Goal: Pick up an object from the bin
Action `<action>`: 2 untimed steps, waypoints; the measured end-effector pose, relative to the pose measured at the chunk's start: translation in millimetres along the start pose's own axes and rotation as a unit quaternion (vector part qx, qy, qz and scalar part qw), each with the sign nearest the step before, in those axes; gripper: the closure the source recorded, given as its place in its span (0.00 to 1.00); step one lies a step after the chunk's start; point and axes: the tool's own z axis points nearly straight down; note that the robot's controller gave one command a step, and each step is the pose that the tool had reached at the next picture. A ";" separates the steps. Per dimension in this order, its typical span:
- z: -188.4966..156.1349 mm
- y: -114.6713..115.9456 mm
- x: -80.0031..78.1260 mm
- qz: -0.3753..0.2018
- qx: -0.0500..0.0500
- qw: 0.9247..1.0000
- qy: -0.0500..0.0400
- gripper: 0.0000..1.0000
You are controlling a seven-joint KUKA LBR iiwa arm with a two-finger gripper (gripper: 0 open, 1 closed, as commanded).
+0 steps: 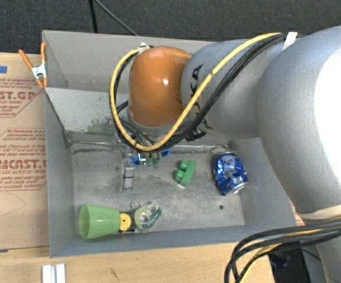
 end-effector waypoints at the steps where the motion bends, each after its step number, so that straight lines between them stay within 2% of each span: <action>1: 68.2 55.2 21.5 0.035 -0.001 0.999 -0.005 0.00; 2: -18.9 -3.7 50.9 -0.002 0.000 1.000 -0.007 0.00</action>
Offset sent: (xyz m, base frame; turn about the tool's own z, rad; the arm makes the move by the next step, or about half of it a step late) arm -0.0213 0.0515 -0.0653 0.0753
